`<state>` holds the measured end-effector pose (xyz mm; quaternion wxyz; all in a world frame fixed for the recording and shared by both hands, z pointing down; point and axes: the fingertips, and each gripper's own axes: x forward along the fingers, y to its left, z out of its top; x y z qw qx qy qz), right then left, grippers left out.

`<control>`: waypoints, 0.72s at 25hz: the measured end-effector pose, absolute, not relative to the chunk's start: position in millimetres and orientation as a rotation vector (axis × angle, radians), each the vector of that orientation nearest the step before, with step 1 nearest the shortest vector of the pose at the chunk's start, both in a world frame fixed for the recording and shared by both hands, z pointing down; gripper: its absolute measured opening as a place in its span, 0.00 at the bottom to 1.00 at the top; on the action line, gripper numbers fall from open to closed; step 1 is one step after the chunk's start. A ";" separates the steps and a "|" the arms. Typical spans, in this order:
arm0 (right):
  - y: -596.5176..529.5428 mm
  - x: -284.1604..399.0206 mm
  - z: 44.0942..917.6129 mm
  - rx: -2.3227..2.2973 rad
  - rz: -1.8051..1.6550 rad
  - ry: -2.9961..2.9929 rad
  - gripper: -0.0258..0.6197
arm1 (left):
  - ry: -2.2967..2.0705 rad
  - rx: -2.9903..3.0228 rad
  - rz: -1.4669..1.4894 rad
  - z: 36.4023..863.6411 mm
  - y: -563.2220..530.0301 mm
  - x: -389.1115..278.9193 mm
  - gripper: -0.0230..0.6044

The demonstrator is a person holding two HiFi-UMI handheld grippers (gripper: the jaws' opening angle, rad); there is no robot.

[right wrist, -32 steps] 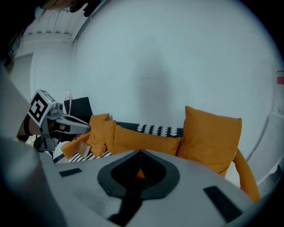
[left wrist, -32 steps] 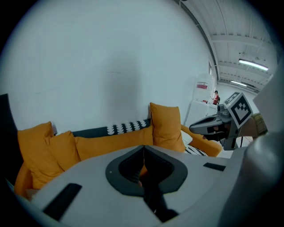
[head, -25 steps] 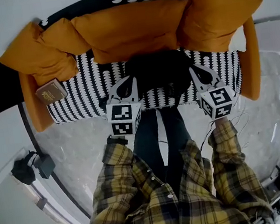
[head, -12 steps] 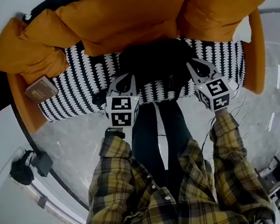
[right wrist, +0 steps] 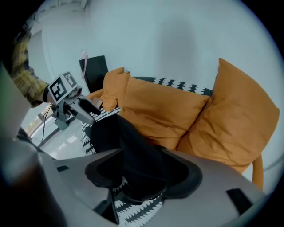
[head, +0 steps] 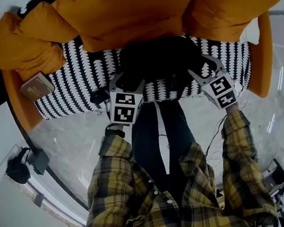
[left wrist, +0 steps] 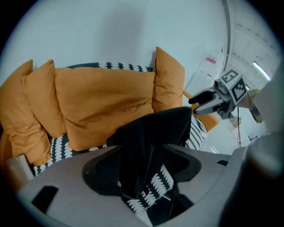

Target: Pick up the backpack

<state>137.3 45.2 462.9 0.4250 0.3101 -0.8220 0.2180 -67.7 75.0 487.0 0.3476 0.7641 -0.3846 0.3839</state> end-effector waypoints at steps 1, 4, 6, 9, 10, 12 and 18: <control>44.1 138.9 468.0 0.731 0.517 -2.045 0.46 | -0.971 1.988 1.026 492.4 75.7 -64.5 0.50; 39.6 140.7 483.0 0.622 0.451 -2.013 0.52 | -0.910 2.001 1.100 506.9 76.5 -58.3 0.55; 37.9 139.0 490.1 0.574 0.420 -1.997 0.54 | -0.886 2.001 1.123 514.5 78.0 -57.3 0.57; 37.5 133.8 497.2 0.522 0.380 -1.968 0.57 | -0.869 2.004 1.151 521.4 79.2 -62.9 0.58; 37.7 131.4 499.0 0.504 0.371 -1.957 0.57 | -0.865 2.005 1.164 523.1 78.9 -66.2 0.58; 38.6 125.3 503.0 0.465 0.349 -1.937 0.58 | -0.855 2.006 1.190 527.4 78.4 -73.5 0.58; 48.6 126.8 529.3 0.381 0.253 -1.898 0.60 | -0.814 1.983 1.256 557.2 89.6 -73.3 0.59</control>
